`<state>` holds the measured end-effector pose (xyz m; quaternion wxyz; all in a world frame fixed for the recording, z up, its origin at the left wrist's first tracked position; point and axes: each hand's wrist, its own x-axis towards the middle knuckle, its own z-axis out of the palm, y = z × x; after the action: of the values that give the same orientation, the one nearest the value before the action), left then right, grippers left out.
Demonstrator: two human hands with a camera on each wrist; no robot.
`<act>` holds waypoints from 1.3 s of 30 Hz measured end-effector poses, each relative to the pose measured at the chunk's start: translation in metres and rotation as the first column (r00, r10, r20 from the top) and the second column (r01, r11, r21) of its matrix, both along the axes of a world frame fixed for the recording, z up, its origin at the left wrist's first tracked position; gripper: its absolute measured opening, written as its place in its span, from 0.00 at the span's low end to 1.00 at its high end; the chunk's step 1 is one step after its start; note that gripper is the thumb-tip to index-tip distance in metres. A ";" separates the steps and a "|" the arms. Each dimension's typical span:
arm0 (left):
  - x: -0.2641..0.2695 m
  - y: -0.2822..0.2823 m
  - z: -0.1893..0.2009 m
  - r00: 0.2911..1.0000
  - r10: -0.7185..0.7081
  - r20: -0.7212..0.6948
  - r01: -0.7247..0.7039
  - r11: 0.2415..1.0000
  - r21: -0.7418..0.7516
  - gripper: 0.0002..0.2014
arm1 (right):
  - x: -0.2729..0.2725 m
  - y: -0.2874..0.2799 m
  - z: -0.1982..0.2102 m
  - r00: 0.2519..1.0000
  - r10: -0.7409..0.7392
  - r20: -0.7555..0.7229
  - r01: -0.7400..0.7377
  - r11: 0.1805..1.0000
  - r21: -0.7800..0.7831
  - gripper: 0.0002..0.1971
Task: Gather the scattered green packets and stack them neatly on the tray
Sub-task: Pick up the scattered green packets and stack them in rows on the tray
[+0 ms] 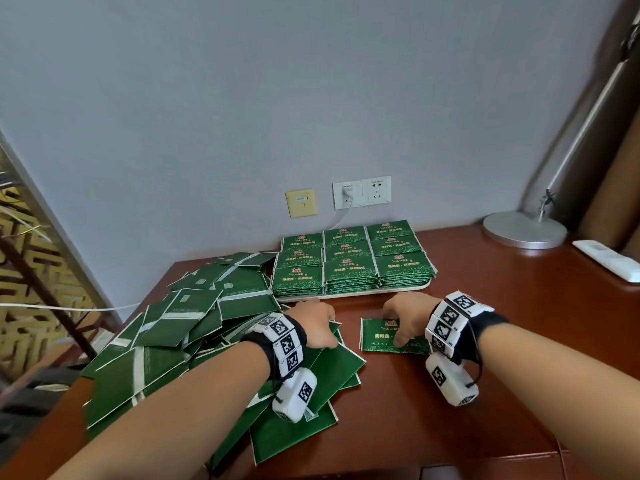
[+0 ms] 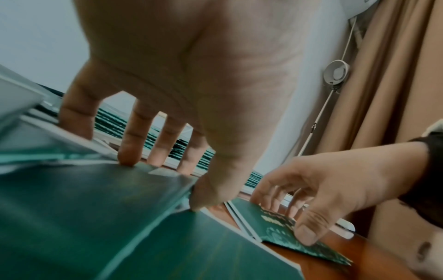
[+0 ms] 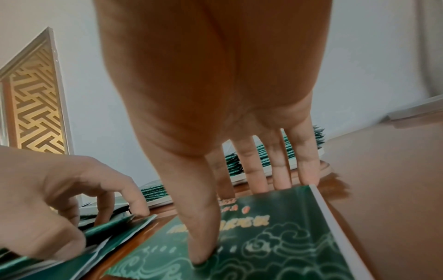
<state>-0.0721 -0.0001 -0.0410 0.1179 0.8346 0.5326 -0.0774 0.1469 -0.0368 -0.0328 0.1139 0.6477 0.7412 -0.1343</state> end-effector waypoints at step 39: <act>0.043 0.010 0.013 0.954 0.034 0.297 -0.040 0.999 0.012 0.28 | 0.069 -0.011 -0.004 0.932 -0.285 -0.225 0.295 0.956 0.012 0.33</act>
<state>-0.0293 0.0099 -0.0277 0.1905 0.8276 0.5250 0.0557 0.2156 -0.0473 -0.0367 -0.0048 0.7333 0.6485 -0.2039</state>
